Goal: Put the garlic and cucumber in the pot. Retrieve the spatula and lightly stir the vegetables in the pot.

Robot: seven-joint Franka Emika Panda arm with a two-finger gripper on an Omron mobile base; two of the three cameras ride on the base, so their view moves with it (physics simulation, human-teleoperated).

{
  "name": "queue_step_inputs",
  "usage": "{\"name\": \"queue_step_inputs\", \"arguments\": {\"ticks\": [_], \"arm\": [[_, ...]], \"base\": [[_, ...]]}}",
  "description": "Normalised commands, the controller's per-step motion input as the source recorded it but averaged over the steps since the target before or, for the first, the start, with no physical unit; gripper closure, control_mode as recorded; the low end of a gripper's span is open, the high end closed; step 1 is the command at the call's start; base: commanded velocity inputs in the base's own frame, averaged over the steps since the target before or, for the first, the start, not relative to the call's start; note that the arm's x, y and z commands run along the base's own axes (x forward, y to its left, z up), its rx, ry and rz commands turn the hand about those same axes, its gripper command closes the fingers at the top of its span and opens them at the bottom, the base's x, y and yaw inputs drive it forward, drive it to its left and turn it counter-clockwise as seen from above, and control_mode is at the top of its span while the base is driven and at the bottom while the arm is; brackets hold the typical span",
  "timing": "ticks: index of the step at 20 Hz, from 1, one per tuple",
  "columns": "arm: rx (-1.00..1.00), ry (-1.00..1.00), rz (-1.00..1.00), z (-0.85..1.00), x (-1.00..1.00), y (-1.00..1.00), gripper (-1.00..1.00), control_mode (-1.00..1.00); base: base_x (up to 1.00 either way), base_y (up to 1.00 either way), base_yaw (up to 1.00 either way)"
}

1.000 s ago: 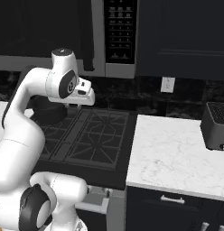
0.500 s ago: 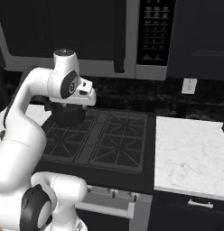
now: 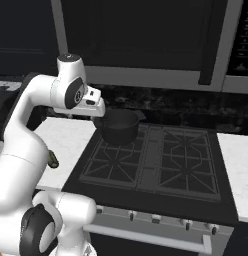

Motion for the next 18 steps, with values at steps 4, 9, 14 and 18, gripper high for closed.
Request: {"name": "queue_step_inputs", "arguments": {"ticks": [4, 9, 14, 18], "arm": [[0.00, 0.00, 0.00, 0.00, 0.00, 0.00, -1.00, 1.00], [0.00, 0.00, 0.00, 0.00, 0.00, 0.00, -1.00, 1.00], [0.00, 0.00, 0.00, 0.00, 0.08, 0.09, -1.00, -1.00], [-0.09, 0.00, 0.10, -0.16, -0.01, 0.65, -1.00, -1.00]], "base": [[0.02, 0.42, 0.00], [0.49, 0.30, 0.00], [0.61, 0.26, 0.00], [0.00, 0.00, 0.00]]}}
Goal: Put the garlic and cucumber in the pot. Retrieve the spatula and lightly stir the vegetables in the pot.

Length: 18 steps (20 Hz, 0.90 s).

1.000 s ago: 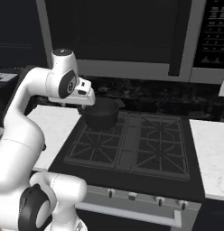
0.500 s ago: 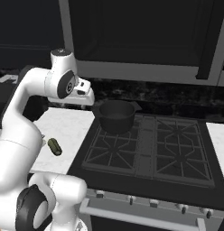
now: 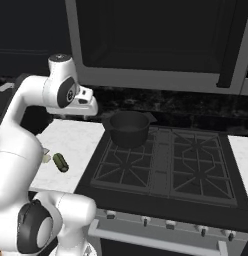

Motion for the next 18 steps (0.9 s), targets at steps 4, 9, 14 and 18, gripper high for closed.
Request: {"name": "queue_step_inputs", "arguments": {"ticks": [4, 9, 14, 18], "arm": [[-0.22, 0.00, 0.22, -0.42, -0.09, 1.00, -1.00, -1.00], [-0.23, 0.06, 0.25, -0.56, 0.00, 0.87, -1.00, -1.00], [-0.21, 0.18, 0.27, -0.60, 0.29, 0.46, -1.00, -1.00], [-0.18, 0.16, 0.20, -0.61, 0.45, 0.37, -1.00, -1.00]], "base": [[0.00, 0.00, 0.00], [0.00, 0.00, 0.00], [0.00, 0.00, 0.00], [0.00, 0.00, 0.00]]}}
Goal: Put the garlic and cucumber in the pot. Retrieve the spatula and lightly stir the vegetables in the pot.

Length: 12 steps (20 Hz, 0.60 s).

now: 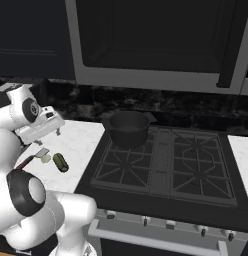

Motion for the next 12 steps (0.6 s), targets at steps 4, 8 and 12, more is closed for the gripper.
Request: {"name": "queue_step_inputs", "arguments": {"ticks": [4, 8, 12], "arm": [[-0.15, 0.13, 0.14, -0.54, 0.45, 0.23, -1.00, -1.00], [-0.13, 0.12, 0.11, -0.54, 0.34, 0.09, -1.00, -1.00], [-0.03, 0.15, 0.06, -0.54, 0.15, 0.00, -1.00, -1.00]], "base": [[0.00, 0.00, 0.00], [0.00, 0.00, 0.00], [0.00, 0.00, 0.00]]}}
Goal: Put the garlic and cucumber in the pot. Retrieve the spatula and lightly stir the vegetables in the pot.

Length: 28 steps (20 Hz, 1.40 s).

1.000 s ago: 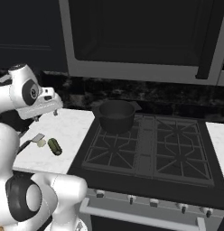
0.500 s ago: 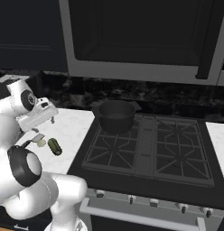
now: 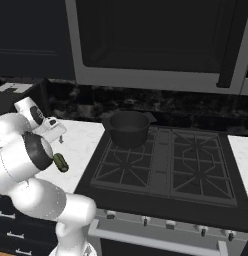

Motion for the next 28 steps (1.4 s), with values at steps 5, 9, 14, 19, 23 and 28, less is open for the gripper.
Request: {"name": "queue_step_inputs", "arguments": {"ticks": [5, 9, 14, 19, 23, 28], "arm": [[0.00, 0.18, 0.00, -0.59, 0.16, 0.00, -1.00, -1.00], [0.00, 0.09, 0.00, -0.48, 0.02, 0.00, -1.00, -1.00], [0.00, 0.04, 0.00, -0.41, 0.09, 0.00, -1.00, -1.00], [0.00, 0.01, 0.00, -0.30, 0.20, 0.00, -1.00, -1.00], [0.00, 0.03, 0.00, -0.30, 0.26, 0.00, 1.00, -1.00], [0.00, -0.01, 0.00, -0.07, 0.00, -0.01, 1.00, -1.00]], "base": [[0.00, 0.00, 0.00], [0.00, 0.00, 0.00], [0.00, 0.00, 0.00], [0.00, 0.00, 0.00], [0.00, 0.00, 0.00], [0.00, 0.00, 0.00]]}}
